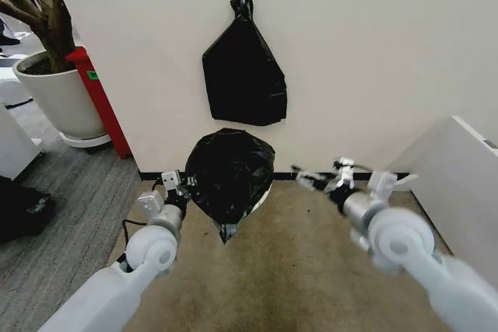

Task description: Place the garbage bag over the trash bin.

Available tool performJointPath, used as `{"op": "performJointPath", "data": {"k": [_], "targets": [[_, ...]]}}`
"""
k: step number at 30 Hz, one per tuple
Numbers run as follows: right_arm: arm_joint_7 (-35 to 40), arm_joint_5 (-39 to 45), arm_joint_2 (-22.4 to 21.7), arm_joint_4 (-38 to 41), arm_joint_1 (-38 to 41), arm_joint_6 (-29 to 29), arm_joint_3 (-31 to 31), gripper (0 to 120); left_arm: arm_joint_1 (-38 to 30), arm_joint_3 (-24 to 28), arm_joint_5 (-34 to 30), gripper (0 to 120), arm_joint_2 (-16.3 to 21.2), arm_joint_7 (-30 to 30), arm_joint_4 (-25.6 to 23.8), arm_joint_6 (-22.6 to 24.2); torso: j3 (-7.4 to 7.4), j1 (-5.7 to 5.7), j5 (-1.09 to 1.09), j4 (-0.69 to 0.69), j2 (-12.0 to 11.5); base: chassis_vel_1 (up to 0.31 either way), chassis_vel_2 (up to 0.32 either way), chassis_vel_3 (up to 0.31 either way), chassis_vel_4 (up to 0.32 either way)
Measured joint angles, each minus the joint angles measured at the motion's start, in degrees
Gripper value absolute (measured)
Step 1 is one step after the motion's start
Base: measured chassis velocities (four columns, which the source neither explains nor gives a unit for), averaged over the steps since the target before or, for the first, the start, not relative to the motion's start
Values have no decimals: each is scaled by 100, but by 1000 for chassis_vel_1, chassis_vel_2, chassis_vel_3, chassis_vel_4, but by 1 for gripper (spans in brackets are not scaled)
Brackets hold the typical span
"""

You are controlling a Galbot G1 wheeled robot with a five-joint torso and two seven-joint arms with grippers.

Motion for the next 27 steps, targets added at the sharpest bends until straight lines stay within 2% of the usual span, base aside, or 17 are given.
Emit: {"op": "performJointPath", "data": {"k": [3, 12, 13, 16, 17, 22, 24, 27], "targets": [[698, 195, 525, 315, -120, 351, -404, 100, -150, 116, -149, 2, -113, -218, 13, 12, 0, 0, -2, -1, 0, 0, 0, 0, 0], [1145, 490, 1066, 365, -268, 621, -773, 100, -269, 181, -372, 2, -140, -353, -37, 46, 0, 0, -1, 1, 0, 0, 0, 0, 0], [557, -187, 1260, 166, -734, 503, -1045, 100, -299, 170, -493, 2, -130, -393, -62, 73, 1, 0, -1, 0, 0, 0, 0, 0, 0], [23, -617, 1303, -3, -988, 396, -1164, 95, -313, 152, -579, 2, -108, -407, -112, 91, 1, 0, -1, -1, 0, 0, 0, 0, 0], [23, -617, 1303, -3, -988, 396, -1164, 95, -313, 152, -579, 2, -108, -407, -112, 91, 1, 0, -1, -1, 0, 0, 0, 0, 0], [-247, -764, 1459, -400, -847, 386, -1251, 73, -270, 124, -618, 2, -90, -390, -225, 124, 1, 0, -2, 0, 0, 0, 0, 0, 0], [-247, -764, 1471, -433, -809, 390, -1254, 72, -260, 118, -626, 2, -77, -382, -240, 131, 1, 0, -2, 0, 0, 0, 0, 0, 0], [-248, -763, 1477, -499, -736, 402, -1254, 65, -241, 89, -662, 2, -17, -352, -297, 148, 1, 0, -1, 0, 0, 0, 0, 0, 0]]}}
